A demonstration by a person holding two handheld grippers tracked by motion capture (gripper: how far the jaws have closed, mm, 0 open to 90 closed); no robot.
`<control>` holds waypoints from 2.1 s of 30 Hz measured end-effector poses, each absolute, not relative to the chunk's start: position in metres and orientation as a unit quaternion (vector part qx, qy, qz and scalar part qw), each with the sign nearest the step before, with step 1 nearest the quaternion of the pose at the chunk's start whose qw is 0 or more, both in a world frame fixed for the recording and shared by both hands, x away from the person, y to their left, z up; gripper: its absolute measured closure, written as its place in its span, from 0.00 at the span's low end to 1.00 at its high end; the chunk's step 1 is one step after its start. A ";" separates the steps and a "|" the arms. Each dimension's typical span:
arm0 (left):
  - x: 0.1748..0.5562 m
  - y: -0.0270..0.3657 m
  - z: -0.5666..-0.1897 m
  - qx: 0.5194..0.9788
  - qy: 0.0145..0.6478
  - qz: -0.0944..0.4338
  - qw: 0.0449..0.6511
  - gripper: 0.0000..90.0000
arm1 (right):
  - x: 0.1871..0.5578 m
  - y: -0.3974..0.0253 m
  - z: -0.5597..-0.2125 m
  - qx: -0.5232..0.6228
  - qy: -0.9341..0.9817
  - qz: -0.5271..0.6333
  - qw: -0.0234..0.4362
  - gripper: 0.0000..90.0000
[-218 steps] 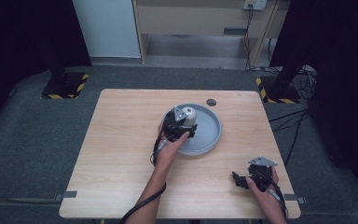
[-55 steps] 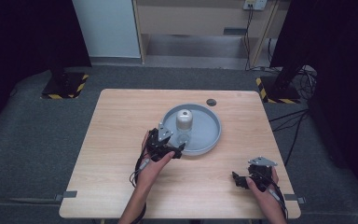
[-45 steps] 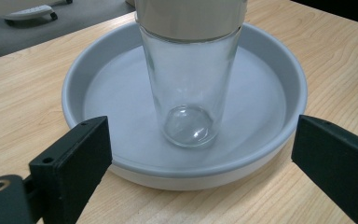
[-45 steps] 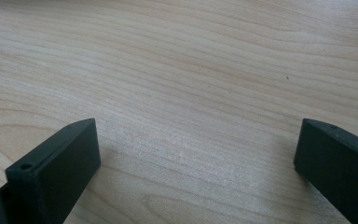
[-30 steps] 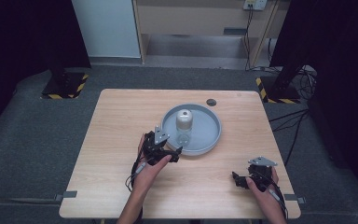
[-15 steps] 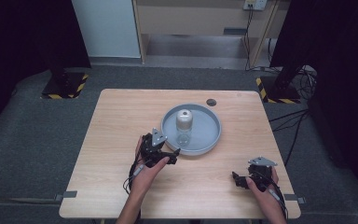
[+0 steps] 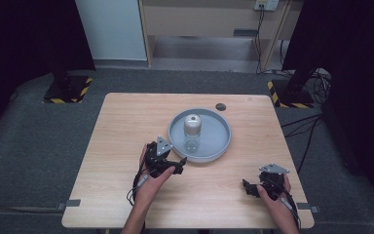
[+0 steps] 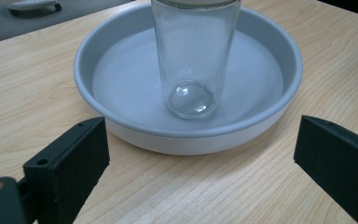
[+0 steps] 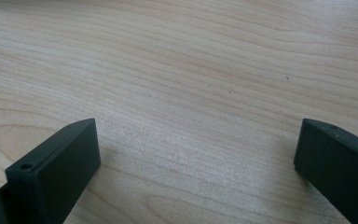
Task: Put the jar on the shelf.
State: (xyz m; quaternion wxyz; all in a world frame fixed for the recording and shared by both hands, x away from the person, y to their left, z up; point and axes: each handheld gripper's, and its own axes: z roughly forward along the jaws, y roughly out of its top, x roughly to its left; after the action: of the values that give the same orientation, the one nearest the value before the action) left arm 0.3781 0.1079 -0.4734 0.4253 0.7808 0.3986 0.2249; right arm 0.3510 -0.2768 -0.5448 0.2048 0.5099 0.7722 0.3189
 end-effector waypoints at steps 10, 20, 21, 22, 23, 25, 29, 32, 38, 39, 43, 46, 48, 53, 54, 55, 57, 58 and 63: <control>0.375 0.111 -0.472 0.781 0.401 0.222 0.425 0.03 | 0.351 -0.277 -0.545 0.510 0.772 0.319 0.205 0.00; 0.371 0.117 -0.476 0.779 0.409 0.220 0.422 0.03 | 0.351 -0.277 -0.545 0.510 0.772 0.319 0.205 0.00; 0.371 0.118 -0.476 0.778 0.409 0.221 0.422 0.03 | 0.351 -0.277 -0.545 0.510 0.772 0.319 0.205 0.00; 0.370 0.118 -0.475 0.778 0.410 0.221 0.422 0.03 | 0.351 -0.277 -0.545 0.510 0.772 0.319 0.205 0.00; 0.370 0.119 -0.475 0.778 0.410 0.220 0.422 0.03 | 0.351 -0.277 -0.545 0.510 0.772 0.319 0.205 0.00; 0.369 0.120 -0.475 0.778 0.411 0.221 0.420 0.03 | 0.351 -0.277 -0.545 0.510 0.772 0.319 0.205 0.00; 0.368 0.123 -0.475 0.778 0.415 0.220 0.417 0.03 | 0.351 -0.277 -0.545 0.510 0.772 0.319 0.205 0.00; 0.367 0.124 -0.475 0.777 0.417 0.221 0.417 0.03 | 0.351 -0.277 -0.545 0.510 0.772 0.319 0.205 0.00; 0.365 0.126 -0.476 0.778 0.419 0.220 0.414 0.03 | 0.351 -0.277 -0.545 0.510 0.772 0.319 0.205 0.00; 0.365 0.126 -0.476 0.778 0.419 0.220 0.414 0.03 | 0.351 -0.277 -0.545 0.510 0.772 0.319 0.205 0.00; 0.363 0.129 -0.476 0.777 0.422 0.219 0.412 0.03 | 0.351 -0.277 -0.545 0.510 0.772 0.319 0.205 0.00; 0.362 0.131 -0.478 0.778 0.424 0.220 0.408 0.03 | 0.351 -0.277 -0.545 0.510 0.772 0.319 0.205 0.00; 0.361 0.133 -0.479 0.777 0.427 0.220 0.407 0.03 | 0.351 -0.277 -0.545 0.510 0.772 0.319 0.205 0.00; 0.358 0.138 -0.483 0.776 0.433 0.219 0.403 0.03 | 0.351 -0.277 -0.545 0.510 0.772 0.319 0.205 0.00; 0.358 0.139 -0.484 0.776 0.434 0.218 0.402 0.03 | 0.351 -0.277 -0.545 0.510 0.772 0.319 0.205 0.00; 0.357 0.139 -0.485 0.776 0.435 0.218 0.402 0.03 | 0.351 -0.277 -0.545 0.510 0.772 0.319 0.205 0.00; 0.356 0.141 -0.486 0.775 0.437 0.218 0.402 0.03 | 0.351 -0.277 -0.545 0.510 0.772 0.319 0.205 0.00; 0.356 0.142 -0.486 0.775 0.437 0.218 0.402 0.03 | 0.351 -0.277 -0.545 0.510 0.772 0.319 0.205 0.00; 0.353 0.147 -0.486 0.775 0.439 0.222 0.398 0.03 | 0.351 -0.277 -0.545 0.510 0.772 0.319 0.205 0.00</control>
State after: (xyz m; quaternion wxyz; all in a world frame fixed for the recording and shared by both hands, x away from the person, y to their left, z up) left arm 0.3531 0.1467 -0.4860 0.3978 0.7746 0.4387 0.2219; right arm 0.3510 -0.2768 -0.5448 0.2049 0.5098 0.7722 0.3190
